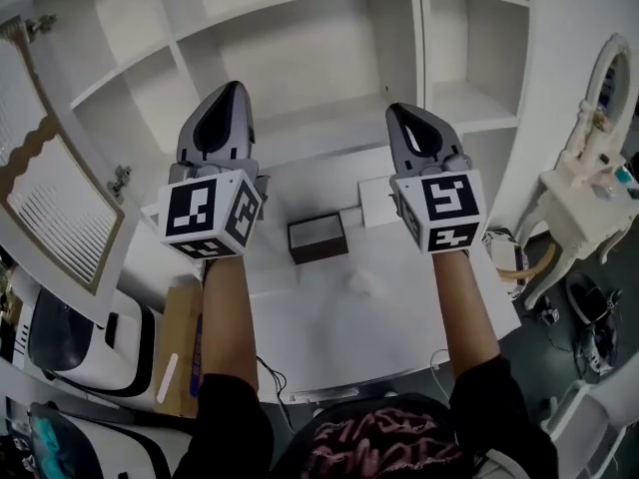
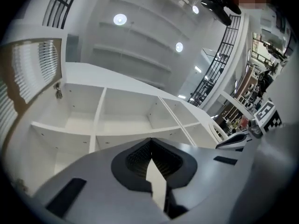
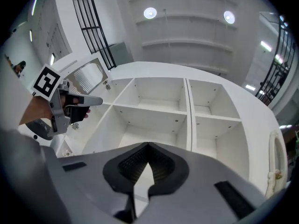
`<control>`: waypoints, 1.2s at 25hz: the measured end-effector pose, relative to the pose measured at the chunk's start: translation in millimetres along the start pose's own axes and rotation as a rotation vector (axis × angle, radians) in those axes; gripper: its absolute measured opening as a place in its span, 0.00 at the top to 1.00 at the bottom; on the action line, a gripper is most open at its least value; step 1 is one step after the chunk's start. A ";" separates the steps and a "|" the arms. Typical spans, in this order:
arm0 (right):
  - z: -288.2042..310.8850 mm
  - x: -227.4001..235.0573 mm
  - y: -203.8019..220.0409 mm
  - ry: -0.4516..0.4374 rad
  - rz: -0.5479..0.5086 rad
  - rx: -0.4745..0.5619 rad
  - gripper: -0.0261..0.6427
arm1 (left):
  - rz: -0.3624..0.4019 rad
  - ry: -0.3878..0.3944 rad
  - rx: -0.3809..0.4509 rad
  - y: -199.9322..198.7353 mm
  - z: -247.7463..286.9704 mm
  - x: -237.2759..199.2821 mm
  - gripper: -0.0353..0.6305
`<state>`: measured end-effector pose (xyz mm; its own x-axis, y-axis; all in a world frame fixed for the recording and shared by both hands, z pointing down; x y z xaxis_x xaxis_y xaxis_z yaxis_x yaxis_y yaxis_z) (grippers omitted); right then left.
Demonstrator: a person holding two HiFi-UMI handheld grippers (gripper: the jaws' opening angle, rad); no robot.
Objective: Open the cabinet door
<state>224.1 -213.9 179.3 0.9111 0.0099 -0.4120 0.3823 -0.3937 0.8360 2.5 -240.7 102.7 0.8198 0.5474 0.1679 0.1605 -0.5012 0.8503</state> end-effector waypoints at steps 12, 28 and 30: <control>-1.1 -19.4 9.6 0.005 0.008 -0.056 0.94 | -0.049 0.004 -0.057 32.8 -10.6 -7.6 0.92; 30.2 -80.2 34.9 -0.105 0.046 -0.098 0.94 | -0.040 -0.064 -0.177 87.3 -38.9 -43.1 0.92; 30.6 -88.6 41.7 -0.120 0.052 -0.112 0.94 | -0.047 -0.073 -0.199 98.7 -45.4 -44.2 0.92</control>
<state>154.7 -259.3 239.5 0.9078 -0.1200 -0.4019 0.3561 -0.2859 0.8897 -42.9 -283.9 201.9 0.8526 0.5138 0.0953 0.0940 -0.3302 0.9392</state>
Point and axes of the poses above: the fingertips, and each gripper's own axes: z forward along the fingers, x to its right, y out of its underside, the point moved 5 cm from there along -z, backward along the fingers, and after that the axes turned 10 degrees about -z, right-handed, at the moved point
